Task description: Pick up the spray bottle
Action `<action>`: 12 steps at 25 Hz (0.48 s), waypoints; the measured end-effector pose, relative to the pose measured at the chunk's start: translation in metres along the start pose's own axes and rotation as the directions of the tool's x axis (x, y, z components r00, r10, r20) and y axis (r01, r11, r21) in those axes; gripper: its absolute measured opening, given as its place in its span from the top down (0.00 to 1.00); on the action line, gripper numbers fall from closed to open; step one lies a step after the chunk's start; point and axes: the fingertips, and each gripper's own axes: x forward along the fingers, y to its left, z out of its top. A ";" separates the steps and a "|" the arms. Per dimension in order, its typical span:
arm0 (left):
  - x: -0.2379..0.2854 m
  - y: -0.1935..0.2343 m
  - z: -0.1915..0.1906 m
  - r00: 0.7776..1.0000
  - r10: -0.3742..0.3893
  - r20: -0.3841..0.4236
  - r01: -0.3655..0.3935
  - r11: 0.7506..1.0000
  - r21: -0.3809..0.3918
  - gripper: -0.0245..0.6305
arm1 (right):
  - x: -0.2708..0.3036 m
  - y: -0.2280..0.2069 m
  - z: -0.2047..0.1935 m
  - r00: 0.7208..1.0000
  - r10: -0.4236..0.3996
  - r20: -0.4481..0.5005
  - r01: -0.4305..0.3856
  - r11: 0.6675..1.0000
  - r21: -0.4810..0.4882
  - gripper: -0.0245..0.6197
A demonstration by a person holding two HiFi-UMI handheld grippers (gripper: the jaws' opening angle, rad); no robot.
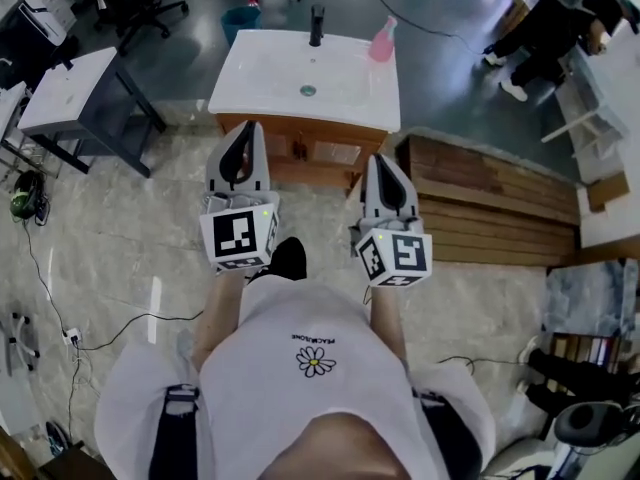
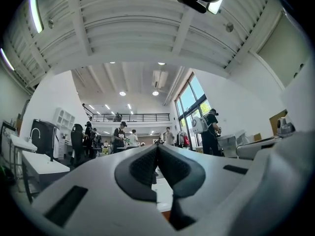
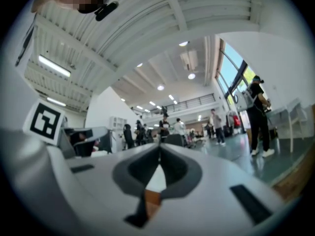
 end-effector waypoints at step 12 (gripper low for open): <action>0.023 -0.012 0.009 0.998 -0.026 0.059 0.023 0.999 0.041 0.93 | 0.012 -0.007 0.019 0.997 0.052 0.048 -0.051 0.999 -0.011 0.92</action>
